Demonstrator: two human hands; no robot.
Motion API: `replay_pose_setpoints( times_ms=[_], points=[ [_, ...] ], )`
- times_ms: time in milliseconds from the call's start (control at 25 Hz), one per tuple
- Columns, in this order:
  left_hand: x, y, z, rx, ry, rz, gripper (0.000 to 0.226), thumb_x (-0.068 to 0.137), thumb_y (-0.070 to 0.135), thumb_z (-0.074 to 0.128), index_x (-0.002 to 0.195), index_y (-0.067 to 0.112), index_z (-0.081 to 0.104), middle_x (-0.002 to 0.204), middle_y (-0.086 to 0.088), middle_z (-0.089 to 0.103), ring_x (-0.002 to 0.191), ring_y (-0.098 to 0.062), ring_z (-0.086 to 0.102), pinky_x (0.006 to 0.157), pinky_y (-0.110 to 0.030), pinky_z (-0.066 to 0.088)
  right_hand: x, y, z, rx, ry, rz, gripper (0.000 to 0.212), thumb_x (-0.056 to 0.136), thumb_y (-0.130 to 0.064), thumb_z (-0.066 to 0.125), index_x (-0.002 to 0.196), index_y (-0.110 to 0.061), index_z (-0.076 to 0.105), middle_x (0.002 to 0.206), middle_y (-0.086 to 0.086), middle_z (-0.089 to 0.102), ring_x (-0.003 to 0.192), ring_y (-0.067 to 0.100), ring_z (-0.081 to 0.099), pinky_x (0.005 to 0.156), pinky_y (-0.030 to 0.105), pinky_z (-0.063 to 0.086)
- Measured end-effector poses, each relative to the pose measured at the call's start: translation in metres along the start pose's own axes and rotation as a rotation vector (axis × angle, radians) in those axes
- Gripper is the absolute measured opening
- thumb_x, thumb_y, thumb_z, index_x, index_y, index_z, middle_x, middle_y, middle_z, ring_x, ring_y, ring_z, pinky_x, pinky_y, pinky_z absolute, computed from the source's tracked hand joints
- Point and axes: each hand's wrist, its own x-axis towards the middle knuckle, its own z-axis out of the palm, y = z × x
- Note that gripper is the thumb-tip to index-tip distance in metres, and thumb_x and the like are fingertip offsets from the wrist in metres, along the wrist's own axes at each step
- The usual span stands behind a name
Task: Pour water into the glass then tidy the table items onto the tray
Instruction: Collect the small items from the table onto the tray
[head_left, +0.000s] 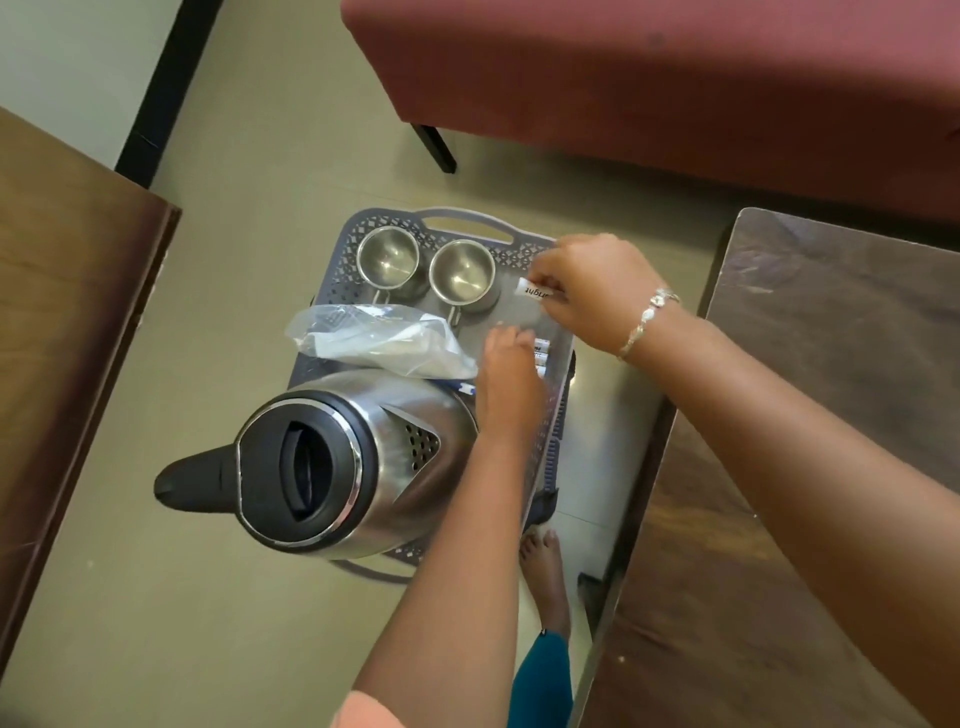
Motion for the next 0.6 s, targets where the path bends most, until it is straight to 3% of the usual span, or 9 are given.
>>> replay_pose_setpoints(
  times_ms=[80, 160, 240, 360, 520, 600],
  points=[
    [-0.002, -0.004, 0.004, -0.042, 0.010, -0.092, 0.032, 0.089, 0.012, 0.037, 0.116, 0.013, 0.054, 0.120, -0.008, 0.054, 0.110, -0.027, 0.051, 0.089, -0.036, 0.042, 0.022, -0.004, 0.014, -0.115, -0.141, -0.005, 0.007, 0.080, -0.011, 0.059, 0.085, -0.006, 0.061, 0.090, 0.014, 0.062, 0.087, 0.034, 0.059, 0.063, 0.029, 0.037],
    [-0.005, -0.002, 0.003, -0.085, 0.034, -0.111, 0.031, 0.092, 0.018, 0.038, 0.121, 0.017, 0.049, 0.125, -0.005, 0.051, 0.110, -0.028, 0.051, 0.088, -0.036, 0.042, 0.032, -0.006, 0.027, -0.191, -0.218, -0.009, 0.013, 0.081, -0.017, 0.062, 0.074, -0.009, 0.054, 0.090, 0.016, 0.063, 0.080, 0.033, 0.056, 0.064, 0.029, 0.037],
    [-0.012, 0.004, 0.000, -0.174, 0.050, -0.117, 0.034, 0.085, 0.004, 0.047, 0.119, 0.008, 0.048, 0.125, -0.013, 0.048, 0.107, -0.033, 0.050, 0.089, -0.042, 0.044, 0.036, -0.008, 0.037, -0.229, -0.262, -0.006, 0.015, 0.083, -0.011, 0.058, 0.070, -0.007, 0.051, 0.095, 0.020, 0.065, 0.077, 0.034, 0.054, 0.065, 0.030, 0.038],
    [-0.015, 0.006, -0.004, -0.260, 0.170, -0.142, 0.038, 0.076, -0.010, 0.051, 0.112, -0.001, 0.045, 0.117, -0.020, 0.047, 0.100, -0.038, 0.052, 0.084, -0.045, 0.046, 0.035, -0.011, 0.047, -0.209, -0.262, 0.024, 0.010, 0.088, -0.005, 0.051, 0.088, -0.001, 0.060, 0.094, 0.023, 0.064, 0.087, 0.037, 0.061, 0.065, 0.030, 0.038],
    [-0.008, 0.009, -0.012, -0.357, 0.063, -0.251, 0.069, 0.077, -0.009, 0.053, 0.139, 0.003, 0.025, 0.136, -0.019, 0.043, 0.118, -0.034, 0.048, 0.097, -0.044, 0.042, 0.034, -0.014, 0.049, -0.150, -0.296, 0.071, 0.016, 0.085, -0.002, 0.048, 0.070, -0.004, 0.048, 0.067, 0.013, 0.045, 0.071, 0.030, 0.049, 0.064, 0.030, 0.035],
    [-0.007, 0.010, -0.017, -0.375, 0.035, -0.259, 0.075, 0.078, -0.007, 0.052, 0.144, 0.007, 0.018, 0.136, -0.019, 0.044, 0.120, -0.034, 0.048, 0.098, -0.045, 0.041, 0.032, -0.013, 0.048, -0.143, -0.299, 0.074, 0.020, 0.085, -0.002, 0.049, 0.065, -0.002, 0.047, 0.060, 0.009, 0.040, 0.073, 0.031, 0.050, 0.064, 0.030, 0.035]
  ],
)
